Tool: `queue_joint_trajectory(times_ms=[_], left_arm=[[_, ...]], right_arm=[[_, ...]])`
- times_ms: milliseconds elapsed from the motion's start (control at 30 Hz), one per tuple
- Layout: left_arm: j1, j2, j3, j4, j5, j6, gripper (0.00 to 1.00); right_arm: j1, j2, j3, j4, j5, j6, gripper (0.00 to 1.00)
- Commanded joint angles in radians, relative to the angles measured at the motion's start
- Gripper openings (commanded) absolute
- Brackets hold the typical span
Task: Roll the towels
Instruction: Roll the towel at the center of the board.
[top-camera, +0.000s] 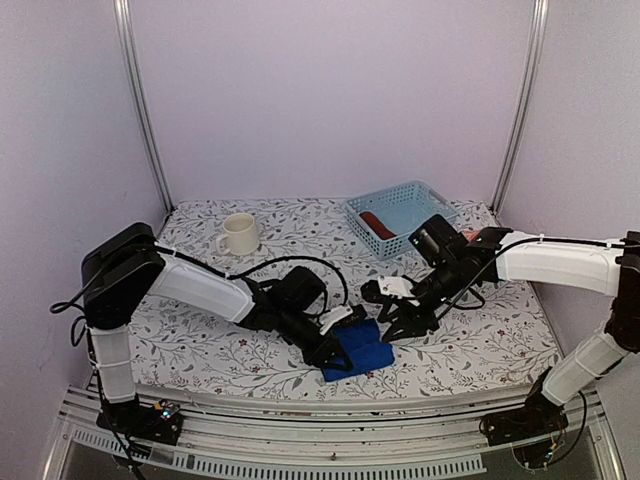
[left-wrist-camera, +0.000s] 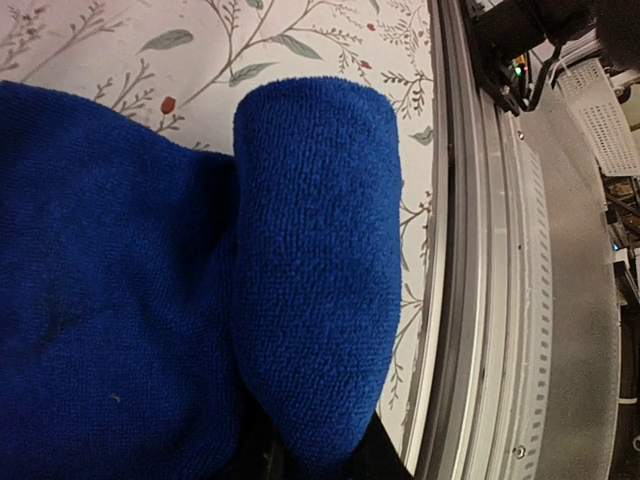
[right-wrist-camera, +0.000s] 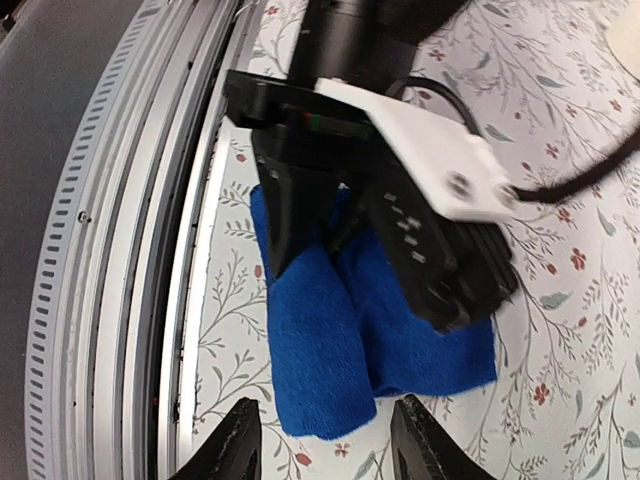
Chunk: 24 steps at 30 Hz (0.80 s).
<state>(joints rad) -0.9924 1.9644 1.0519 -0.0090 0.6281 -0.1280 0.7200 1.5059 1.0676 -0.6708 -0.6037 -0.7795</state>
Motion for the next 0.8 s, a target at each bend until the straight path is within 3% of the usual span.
queue_joint_trajectory(times_ms=[0, 167, 367, 533, 600, 767], left_arm=[[-0.001, 0.084, -0.022, -0.11, 0.069, -0.041, 0.03], [0.003, 0.097, -0.027, -0.109, 0.062, -0.046, 0.03], [0.009, 0.095, -0.036, -0.1, 0.051, -0.047, 0.02], [0.016, 0.077, -0.04, -0.105, 0.042, -0.036, 0.04], [0.019, 0.055, -0.045, -0.106, 0.03, -0.022, 0.1], [0.024, -0.117, -0.13, -0.061, -0.14, -0.008, 0.38]], right_arm=[[0.123, -0.008, -0.049, 0.147, 0.145, -0.064, 0.47], [0.225, 0.07, -0.077, 0.221, 0.282, -0.072, 0.52], [0.298, 0.142, -0.126, 0.283, 0.328, -0.077, 0.52], [0.317, 0.205, -0.143, 0.302, 0.386, -0.07, 0.45], [0.318, 0.236, -0.143, 0.306, 0.417, -0.058, 0.4], [0.313, 0.257, -0.147, 0.264, 0.384, -0.027, 0.22]])
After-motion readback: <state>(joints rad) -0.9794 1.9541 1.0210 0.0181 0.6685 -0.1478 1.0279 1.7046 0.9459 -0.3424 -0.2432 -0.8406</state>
